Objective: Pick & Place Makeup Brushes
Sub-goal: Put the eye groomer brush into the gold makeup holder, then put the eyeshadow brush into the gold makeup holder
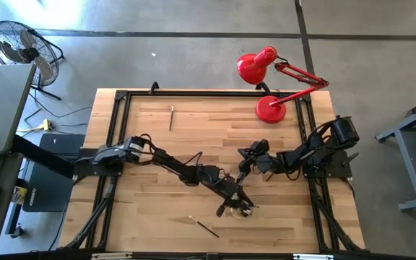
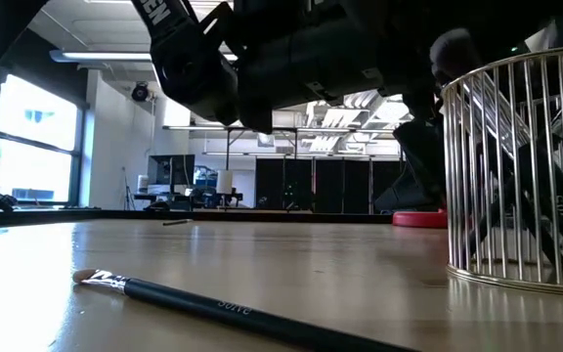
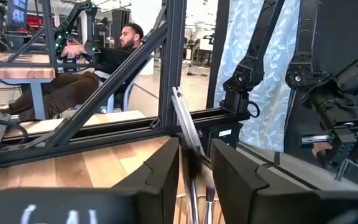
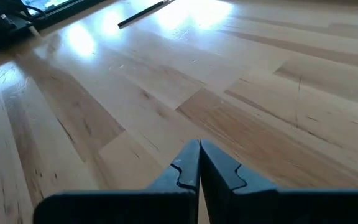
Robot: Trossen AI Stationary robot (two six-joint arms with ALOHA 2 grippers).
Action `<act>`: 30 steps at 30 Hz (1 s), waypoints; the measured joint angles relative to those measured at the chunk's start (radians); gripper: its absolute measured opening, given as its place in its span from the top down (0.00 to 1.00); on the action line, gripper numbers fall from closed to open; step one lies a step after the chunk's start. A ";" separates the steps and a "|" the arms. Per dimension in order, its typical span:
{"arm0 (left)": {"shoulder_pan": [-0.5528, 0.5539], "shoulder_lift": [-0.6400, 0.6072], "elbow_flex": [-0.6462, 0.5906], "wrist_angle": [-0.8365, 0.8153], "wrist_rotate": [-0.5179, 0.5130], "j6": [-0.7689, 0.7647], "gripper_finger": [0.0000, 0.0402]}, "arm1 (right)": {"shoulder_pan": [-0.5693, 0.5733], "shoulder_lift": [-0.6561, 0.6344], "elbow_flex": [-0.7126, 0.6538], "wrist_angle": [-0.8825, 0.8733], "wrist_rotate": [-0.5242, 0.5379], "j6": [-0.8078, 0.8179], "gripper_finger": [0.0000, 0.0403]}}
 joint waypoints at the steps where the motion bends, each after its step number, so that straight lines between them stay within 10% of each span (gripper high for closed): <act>1: 0.000 0.000 0.000 0.000 0.000 -0.002 0.77 | 0.000 0.000 0.000 0.000 0.000 0.000 0.98; 30: -0.002 -0.107 -0.001 -0.213 -0.094 0.123 0.76 | 0.000 0.000 0.000 0.000 0.005 -0.010 0.98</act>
